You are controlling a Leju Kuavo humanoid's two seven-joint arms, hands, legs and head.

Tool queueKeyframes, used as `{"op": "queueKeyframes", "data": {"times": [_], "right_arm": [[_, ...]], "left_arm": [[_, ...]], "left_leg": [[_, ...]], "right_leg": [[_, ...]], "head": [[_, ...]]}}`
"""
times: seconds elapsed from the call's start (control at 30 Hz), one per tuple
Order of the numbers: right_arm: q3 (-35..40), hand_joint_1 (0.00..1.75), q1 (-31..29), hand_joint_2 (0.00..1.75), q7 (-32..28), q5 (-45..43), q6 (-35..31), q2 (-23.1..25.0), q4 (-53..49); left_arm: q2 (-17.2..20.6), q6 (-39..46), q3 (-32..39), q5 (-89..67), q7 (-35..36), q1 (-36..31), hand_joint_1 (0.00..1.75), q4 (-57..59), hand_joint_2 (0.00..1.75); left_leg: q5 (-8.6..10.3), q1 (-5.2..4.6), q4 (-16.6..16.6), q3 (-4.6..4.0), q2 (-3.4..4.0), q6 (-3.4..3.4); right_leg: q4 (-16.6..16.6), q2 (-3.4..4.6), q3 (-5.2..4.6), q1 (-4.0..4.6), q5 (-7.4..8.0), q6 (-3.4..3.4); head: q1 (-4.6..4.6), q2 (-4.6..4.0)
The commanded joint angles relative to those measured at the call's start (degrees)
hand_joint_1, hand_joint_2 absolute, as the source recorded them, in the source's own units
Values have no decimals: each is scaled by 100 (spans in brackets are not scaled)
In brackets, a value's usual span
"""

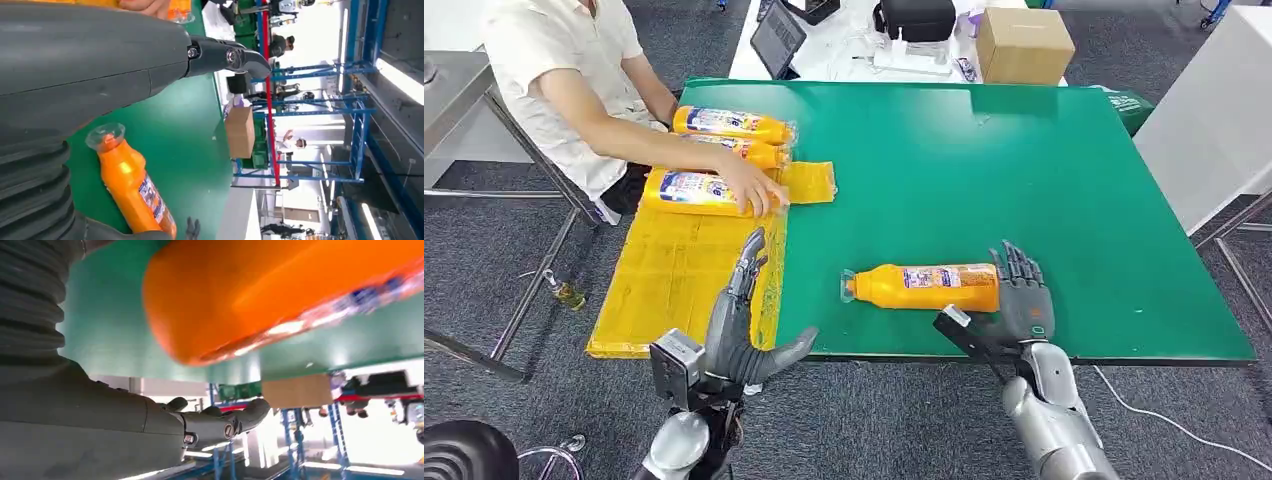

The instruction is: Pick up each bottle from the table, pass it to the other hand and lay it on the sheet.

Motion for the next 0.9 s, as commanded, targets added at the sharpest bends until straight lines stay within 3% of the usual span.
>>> {"op": "queueKeyframes", "data": {"times": [0.03, 0.53, 0.73, 0.77, 0.9], "right_arm": [[769, 0, -627, 175, -165, -417, 22, 10, 1218], [963, 0, -670, 175, -233, -568, 217, 5, 1336], [1125, 0, -874, 175, -95, -631, 698, -50, 1505], [1167, 35, -905, 175, -82, -648, 835, -67, 1533], [1202, 35, -912, 175, -72, -674, 903, -95, 1522]], "left_arm": [[98, -517, -331, 720, 278, -273, 0, 357, 175], [119, -590, -370, 825, 323, -369, 0, 431, 175], [104, -635, -394, 901, 364, -458, 0, 477, 175], [99, -652, -389, 943, 395, -476, 0, 488, 175], [100, -657, -395, 957, 403, -496, 0, 500, 175]], "left_leg": [[-15, 0, -6, 38, 16, 11], [-7, -2, -6, 22, 6, 8], [-9, -2, -5, 29, 8, 10], [-4, -1, -3, 14, 5, 6], [-7, -1, -6, 33, 4, 11]], "right_leg": [[-10, 5, 36, 6, -9, -18], [-6, -3, 22, 2, -6, -14], [-5, -3, 27, 4, -7, -19], [-3, -2, 13, 2, -3, -12], [-6, -8, 32, 5, -7, -20]], "head": [[-2, 0], [0, 0], [0, 0], [0, 0], [0, 0]]}}
